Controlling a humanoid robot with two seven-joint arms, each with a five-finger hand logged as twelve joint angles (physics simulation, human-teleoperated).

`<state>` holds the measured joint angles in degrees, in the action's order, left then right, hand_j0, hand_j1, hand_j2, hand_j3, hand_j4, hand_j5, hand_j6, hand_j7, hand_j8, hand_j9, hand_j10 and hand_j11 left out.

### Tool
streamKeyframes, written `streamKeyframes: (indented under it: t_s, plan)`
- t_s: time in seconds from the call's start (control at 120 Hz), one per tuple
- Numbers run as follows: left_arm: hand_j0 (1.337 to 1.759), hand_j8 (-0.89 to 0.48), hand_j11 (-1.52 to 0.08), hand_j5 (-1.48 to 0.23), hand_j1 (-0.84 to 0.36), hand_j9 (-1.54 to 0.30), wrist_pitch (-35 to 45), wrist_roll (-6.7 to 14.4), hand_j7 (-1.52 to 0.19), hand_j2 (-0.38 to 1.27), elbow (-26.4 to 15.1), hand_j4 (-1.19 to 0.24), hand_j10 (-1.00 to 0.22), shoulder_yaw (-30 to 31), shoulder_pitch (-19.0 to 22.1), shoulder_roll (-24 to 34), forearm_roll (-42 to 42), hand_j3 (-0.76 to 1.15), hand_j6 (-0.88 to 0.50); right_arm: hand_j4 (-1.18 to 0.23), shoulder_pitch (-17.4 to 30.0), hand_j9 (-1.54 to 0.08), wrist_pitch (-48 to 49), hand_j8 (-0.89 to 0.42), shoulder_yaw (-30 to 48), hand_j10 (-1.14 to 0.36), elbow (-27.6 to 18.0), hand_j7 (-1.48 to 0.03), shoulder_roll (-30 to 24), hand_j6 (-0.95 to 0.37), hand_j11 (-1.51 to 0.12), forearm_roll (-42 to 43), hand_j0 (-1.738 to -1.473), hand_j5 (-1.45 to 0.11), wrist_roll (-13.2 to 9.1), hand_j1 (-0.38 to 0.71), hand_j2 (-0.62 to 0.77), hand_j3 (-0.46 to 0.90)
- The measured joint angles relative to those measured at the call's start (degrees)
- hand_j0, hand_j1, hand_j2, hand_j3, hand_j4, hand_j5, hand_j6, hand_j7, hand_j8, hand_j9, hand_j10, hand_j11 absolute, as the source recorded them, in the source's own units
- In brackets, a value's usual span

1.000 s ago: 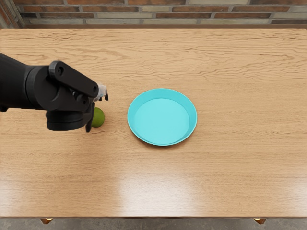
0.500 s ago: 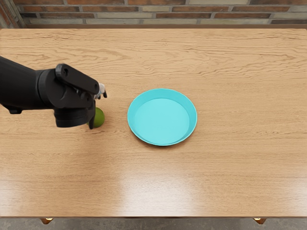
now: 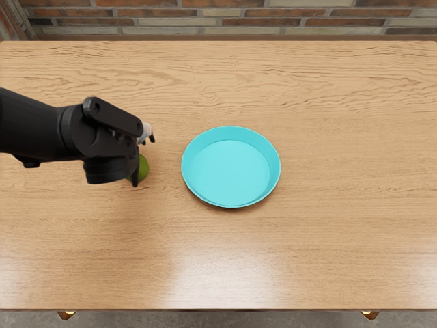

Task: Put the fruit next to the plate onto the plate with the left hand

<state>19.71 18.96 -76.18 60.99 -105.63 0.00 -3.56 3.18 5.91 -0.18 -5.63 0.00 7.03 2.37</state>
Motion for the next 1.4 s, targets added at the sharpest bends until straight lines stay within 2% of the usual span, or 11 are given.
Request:
streamKeyframes:
  t_s: [0.283,0.6,0.683,0.733,0.967,1.233,1.4]
  plan:
    - [1.658,-0.25,-0.33,-0.33,0.05,-0.33,0.0,-0.1,-0.33,0.05,0.9,-0.25,-0.25,-0.6,1.9,0.0,0.0,0.00,-0.25,-0.04,0.0,-0.05,0.0,-0.04,0.0,-0.04,0.0,-0.05,0.0,-0.04,-0.05,0.0,-1.658,-0.05,0.0,-0.31,-0.01,0.00]
    - [1.658,-0.45,-0.59,-0.59,-0.19,-0.59,-0.2,-0.1,-0.59,0.09,1.0,-0.45,-0.45,-0.5,2.3,0.0,0.0,0.00,-0.45,-0.04,0.0,-0.05,0.0,-0.04,0.0,-0.04,0.0,-0.05,0.0,-0.04,-0.05,0.0,-1.658,-0.05,0.0,-0.31,-0.01,0.00]
    - [1.657,-0.41,-0.66,-0.66,-0.21,-0.66,-0.3,-0.1,-0.66,0.12,0.9,-0.50,-0.50,-0.6,2.3,0.0,0.0,0.00,-0.50,-0.04,0.0,-0.05,0.0,-0.04,0.0,-0.04,0.0,-0.05,0.0,-0.04,-0.05,0.0,-1.658,-0.05,0.0,-0.31,-0.01,0.00]
    - [1.655,-0.39,-0.71,-0.70,-0.22,-0.70,-0.5,-0.1,-0.70,0.13,1.0,-0.54,-0.49,-0.6,2.3,0.0,0.0,0.00,-0.53,-0.04,0.0,-0.05,0.0,-0.04,0.0,-0.04,0.0,-0.05,0.0,-0.04,-0.05,0.0,-1.658,-0.05,0.0,-0.31,-0.01,0.00]
    - [1.653,-0.30,-0.85,-0.85,-0.27,-0.84,-1.0,-0.1,-0.83,0.20,0.7,-0.63,-0.43,-0.6,1.9,0.0,0.0,0.00,-0.44,-0.04,0.0,-0.05,0.0,-0.04,0.0,-0.04,0.0,-0.05,0.0,-0.04,-0.05,0.0,-1.658,-0.05,0.0,-0.31,-0.01,0.00]
    - [1.651,-0.26,-0.90,-0.92,-0.29,-0.89,-1.2,0.0,-0.88,0.19,0.4,-0.65,-0.39,-0.2,-0.7,0.0,0.0,0.00,-0.40,-0.04,0.0,-0.05,0.0,-0.04,0.0,-0.04,0.0,-0.05,0.0,-0.04,-0.05,0.0,-1.658,-0.05,0.0,-0.31,-0.01,0.00]
    - [1.651,-0.26,-0.90,-0.92,-0.27,-0.89,-1.2,0.4,-0.88,0.18,0.3,-0.64,-0.40,0.0,-4.0,0.0,-0.1,0.00,-0.40,-0.04,0.0,-0.05,0.0,-0.04,0.0,-0.04,0.0,-0.05,0.0,-0.04,-0.05,0.0,-1.658,-0.05,0.0,-0.31,-0.01,0.00]
